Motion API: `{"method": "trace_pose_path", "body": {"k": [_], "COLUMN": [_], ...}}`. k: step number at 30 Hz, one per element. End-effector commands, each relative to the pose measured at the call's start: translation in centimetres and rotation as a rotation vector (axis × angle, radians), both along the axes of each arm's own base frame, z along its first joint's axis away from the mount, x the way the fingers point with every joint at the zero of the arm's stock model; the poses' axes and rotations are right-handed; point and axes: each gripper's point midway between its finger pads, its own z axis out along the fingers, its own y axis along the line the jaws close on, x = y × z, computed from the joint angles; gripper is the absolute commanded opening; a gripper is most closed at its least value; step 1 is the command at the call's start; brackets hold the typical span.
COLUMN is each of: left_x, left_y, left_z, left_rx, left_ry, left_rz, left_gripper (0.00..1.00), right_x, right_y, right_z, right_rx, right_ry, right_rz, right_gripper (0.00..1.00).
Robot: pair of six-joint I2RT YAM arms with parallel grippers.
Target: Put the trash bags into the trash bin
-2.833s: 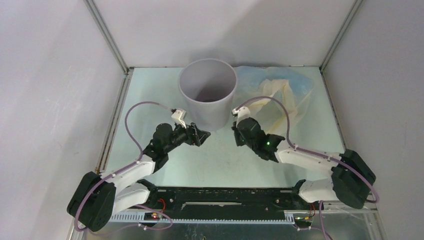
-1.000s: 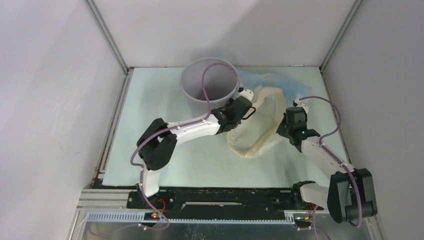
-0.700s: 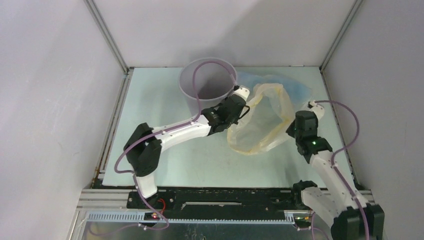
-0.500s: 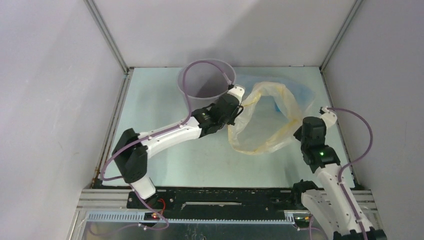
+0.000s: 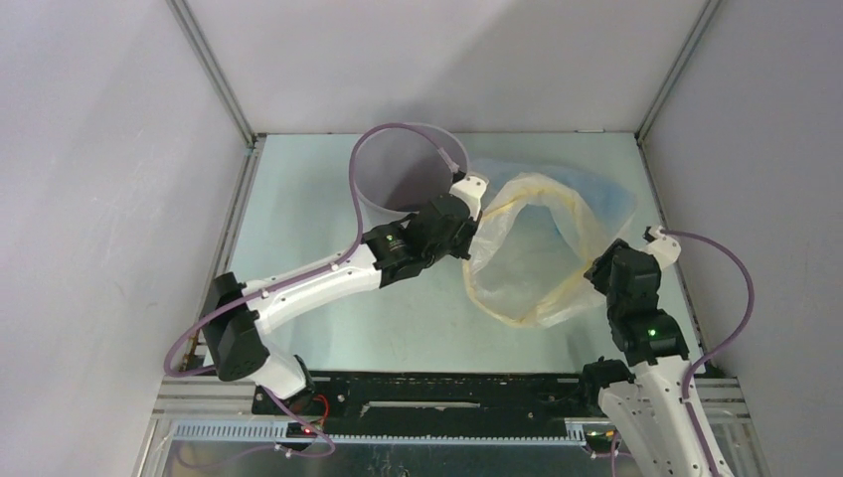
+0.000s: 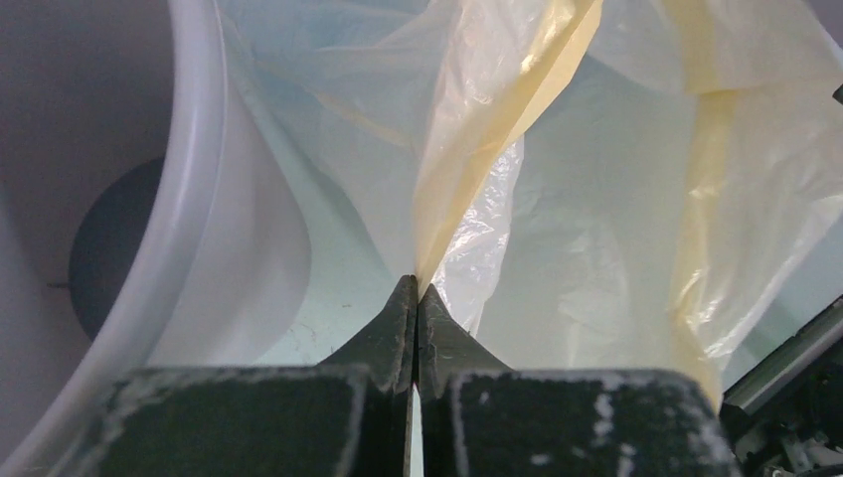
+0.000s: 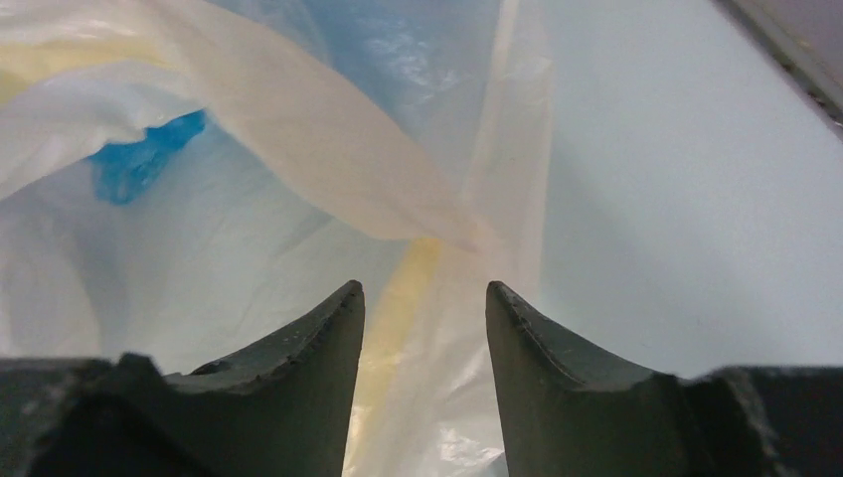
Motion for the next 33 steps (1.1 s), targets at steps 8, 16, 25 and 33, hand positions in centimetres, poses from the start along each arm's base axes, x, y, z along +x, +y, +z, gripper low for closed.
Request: {"method": "trace_pose_path", "body": {"k": [8,16,25,33], "left_x": [-1.3,-1.4,-2.1,-3.3], "left_y": [-0.2,-0.9,-1.6,-2.5], "left_z": [5.2,7.0,8.7,9.8], "left_rx": [-0.077,-0.111,-0.13,-0.157], "left_ry": [-0.01,-0.007,-0.001,0.014], "left_rz": [-0.043,-0.055,-0.092,-0.141], "left_gripper": [0.0,0.0,0.0,0.0], "right_x": [0.7,3.0,7.4,11.0], "right_y": [10.2,16.0,20.8,21.3], "right_z": [5.5,4.2,1.1,-4.3], "right_rx": [0.111,0.055,-0.06,0.06], "right_ry": [-0.241,-0.303,-0.322,-0.224], "right_rz": [0.607,0.742,0.728,0.647], "right_gripper": [0.43,0.11,0.0,0.01]}}
